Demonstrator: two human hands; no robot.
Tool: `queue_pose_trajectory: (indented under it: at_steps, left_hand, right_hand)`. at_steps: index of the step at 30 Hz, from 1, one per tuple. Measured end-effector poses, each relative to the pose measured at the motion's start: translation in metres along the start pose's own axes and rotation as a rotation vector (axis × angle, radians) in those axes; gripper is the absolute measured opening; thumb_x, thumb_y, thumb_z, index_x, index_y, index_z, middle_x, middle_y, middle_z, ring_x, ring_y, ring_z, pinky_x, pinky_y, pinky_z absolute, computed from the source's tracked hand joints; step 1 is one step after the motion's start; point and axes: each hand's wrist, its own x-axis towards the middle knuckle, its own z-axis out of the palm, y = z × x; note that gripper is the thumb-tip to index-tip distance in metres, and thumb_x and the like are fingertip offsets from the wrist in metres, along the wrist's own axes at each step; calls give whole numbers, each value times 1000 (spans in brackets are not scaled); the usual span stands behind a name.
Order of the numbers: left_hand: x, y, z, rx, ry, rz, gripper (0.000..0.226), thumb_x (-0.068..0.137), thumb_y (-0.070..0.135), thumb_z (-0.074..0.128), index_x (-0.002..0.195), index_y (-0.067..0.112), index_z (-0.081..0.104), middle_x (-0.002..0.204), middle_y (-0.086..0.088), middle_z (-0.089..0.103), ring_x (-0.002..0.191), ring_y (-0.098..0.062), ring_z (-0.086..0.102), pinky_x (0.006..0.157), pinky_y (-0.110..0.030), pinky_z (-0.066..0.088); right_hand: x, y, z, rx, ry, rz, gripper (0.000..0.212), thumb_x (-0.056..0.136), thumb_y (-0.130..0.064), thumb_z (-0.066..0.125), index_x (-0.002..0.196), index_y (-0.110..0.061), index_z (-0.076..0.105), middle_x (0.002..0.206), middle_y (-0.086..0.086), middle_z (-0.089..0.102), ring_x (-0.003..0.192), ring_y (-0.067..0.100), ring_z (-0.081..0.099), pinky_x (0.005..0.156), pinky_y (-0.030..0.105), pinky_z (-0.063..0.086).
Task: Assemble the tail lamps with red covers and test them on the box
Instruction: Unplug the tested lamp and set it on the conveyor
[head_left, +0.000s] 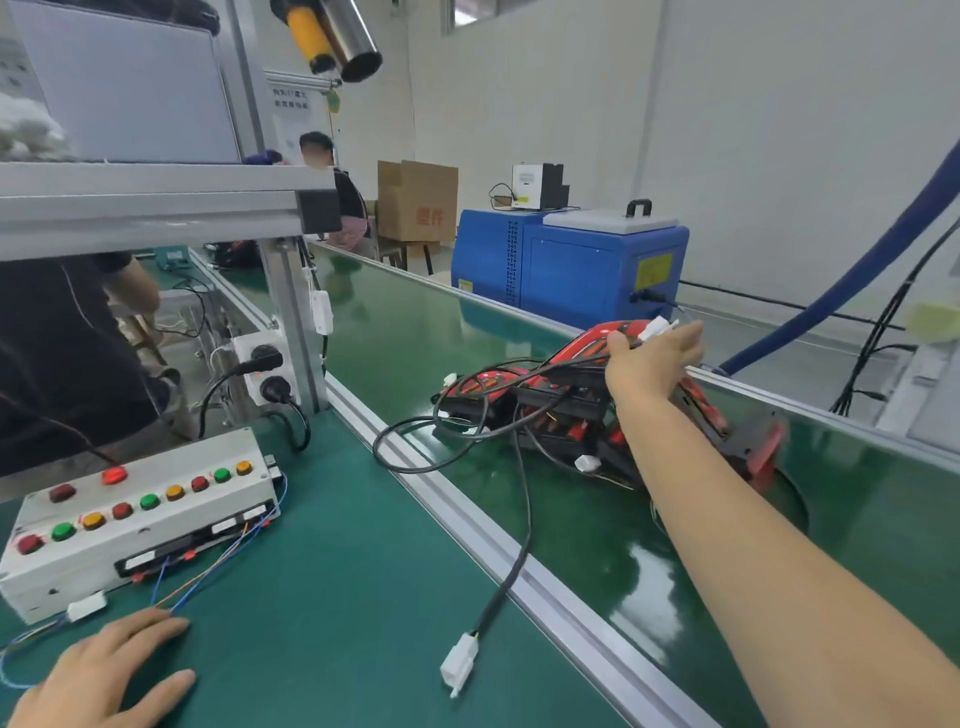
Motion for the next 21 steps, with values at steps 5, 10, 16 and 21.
queue_pose_trajectory:
  at_steps: [5,10,16,21]
  left_hand:
    - [-2,8,-1,34,-33,-43,58,62,92,34,103,55,53,100,1,63,90,-37,63,73,-64,49]
    - [-14,41,-19,31,-55,-153,44,54,71,58,94,55,50,111,4,62,106,-33,59,91,-60,44]
    - [-19,81,-36,205,-78,-87,50,83,50,62,129,39,45,143,13,38,132,-14,35,110,-37,31]
    - [-24,95,-39,242,-58,-60,52,92,53,45,140,37,32,147,19,25,135,-7,25,109,-29,30]
  right_hand:
    - [-4,7,-14,-348,176,-424,81,83,-29,73,148,-17,27,156,13,22,142,33,22,116,48,16]
    - [-15,21,-11,-887,-67,-776,36,100,-41,38,118,-29,66,133,-4,59,132,23,42,113,61,-6]
    - [-22,26,-11,-943,-141,-721,39,99,-40,37,133,-27,52,139,-2,54,134,23,40,111,65,-8]
    - [-72,14,-4,-754,-199,-894,39,98,-34,47,132,-18,56,135,0,58,133,23,43,111,65,-4]
